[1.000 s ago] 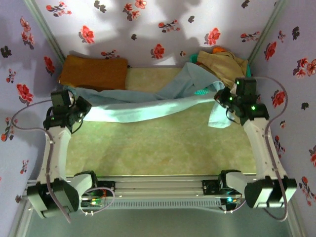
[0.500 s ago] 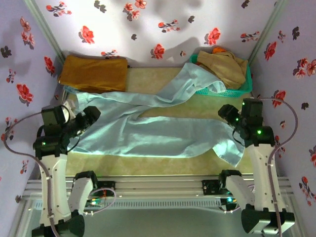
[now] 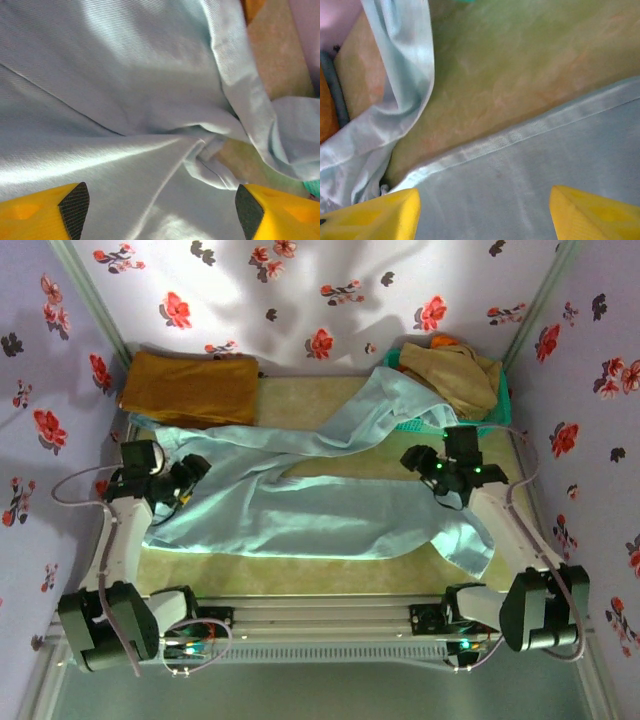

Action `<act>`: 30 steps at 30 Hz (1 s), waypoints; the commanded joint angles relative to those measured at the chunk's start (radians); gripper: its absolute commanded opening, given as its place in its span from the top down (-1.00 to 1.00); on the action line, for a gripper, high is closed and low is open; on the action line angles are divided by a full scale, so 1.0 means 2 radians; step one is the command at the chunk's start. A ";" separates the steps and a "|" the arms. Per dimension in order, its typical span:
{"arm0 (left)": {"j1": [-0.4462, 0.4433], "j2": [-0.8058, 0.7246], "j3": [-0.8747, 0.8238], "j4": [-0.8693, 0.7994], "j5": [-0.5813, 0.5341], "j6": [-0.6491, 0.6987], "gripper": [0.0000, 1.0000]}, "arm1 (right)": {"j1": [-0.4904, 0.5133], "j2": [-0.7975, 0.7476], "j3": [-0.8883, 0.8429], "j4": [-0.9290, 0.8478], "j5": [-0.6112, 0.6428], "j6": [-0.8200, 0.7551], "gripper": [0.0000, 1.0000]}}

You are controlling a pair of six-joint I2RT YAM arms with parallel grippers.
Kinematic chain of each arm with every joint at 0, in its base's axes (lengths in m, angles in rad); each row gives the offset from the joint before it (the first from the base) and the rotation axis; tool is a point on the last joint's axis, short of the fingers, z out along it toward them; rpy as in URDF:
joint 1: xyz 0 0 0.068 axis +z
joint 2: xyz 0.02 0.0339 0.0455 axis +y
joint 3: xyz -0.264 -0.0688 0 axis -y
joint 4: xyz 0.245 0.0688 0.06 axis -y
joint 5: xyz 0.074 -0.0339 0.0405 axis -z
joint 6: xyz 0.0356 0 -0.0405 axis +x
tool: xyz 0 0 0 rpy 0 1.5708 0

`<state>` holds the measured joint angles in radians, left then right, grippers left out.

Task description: Fold and stack the trousers

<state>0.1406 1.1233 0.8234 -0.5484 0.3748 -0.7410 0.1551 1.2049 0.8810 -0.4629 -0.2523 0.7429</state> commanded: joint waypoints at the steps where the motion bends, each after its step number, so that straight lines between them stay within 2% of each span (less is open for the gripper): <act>1: 0.003 0.003 -0.018 0.048 -0.039 -0.017 -0.67 | 0.027 0.022 -0.030 0.061 -0.016 0.021 -0.41; 6: 0.001 0.032 -0.103 0.138 -0.048 -0.052 -0.65 | 0.040 0.075 -0.103 0.141 -0.044 0.061 -0.40; 10: -0.010 0.035 -0.165 0.175 -0.056 -0.068 -0.44 | 0.041 0.080 -0.148 0.144 -0.041 0.065 -0.38; 12: -0.011 0.022 -0.188 0.173 -0.059 -0.072 -0.17 | 0.042 0.067 -0.164 0.133 -0.035 0.065 -0.37; 16: -0.012 -0.031 -0.218 0.120 -0.066 -0.080 0.81 | 0.038 0.037 -0.173 0.070 -0.009 0.066 -0.37; 17: -0.012 -0.049 -0.221 0.098 -0.070 -0.082 0.98 | 0.035 0.032 -0.172 0.048 -0.002 0.067 -0.37; 18: -0.012 -0.065 -0.223 0.080 -0.070 -0.084 1.00 | 0.030 0.029 -0.171 0.032 0.005 0.069 -0.37; 22: -0.012 -0.130 -0.211 0.004 -0.069 -0.093 1.00 | -0.017 0.012 -0.158 -0.009 0.007 0.054 -0.31; 24: -0.012 -0.149 -0.191 -0.014 -0.065 -0.089 1.00 | -0.022 0.003 -0.130 -0.010 0.003 0.038 -0.30; 26: -0.010 -0.138 -0.158 -0.006 -0.067 -0.083 0.37 | -0.016 0.004 -0.087 0.004 0.003 0.030 -0.35; 30: -0.004 -0.026 -0.067 0.069 -0.070 -0.074 -0.24 | -0.009 0.064 0.016 0.039 0.009 0.022 -0.44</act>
<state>0.1246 0.9527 0.5751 -0.5068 0.2497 -0.9104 0.1284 1.2697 0.7773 -0.4465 -0.2653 0.8253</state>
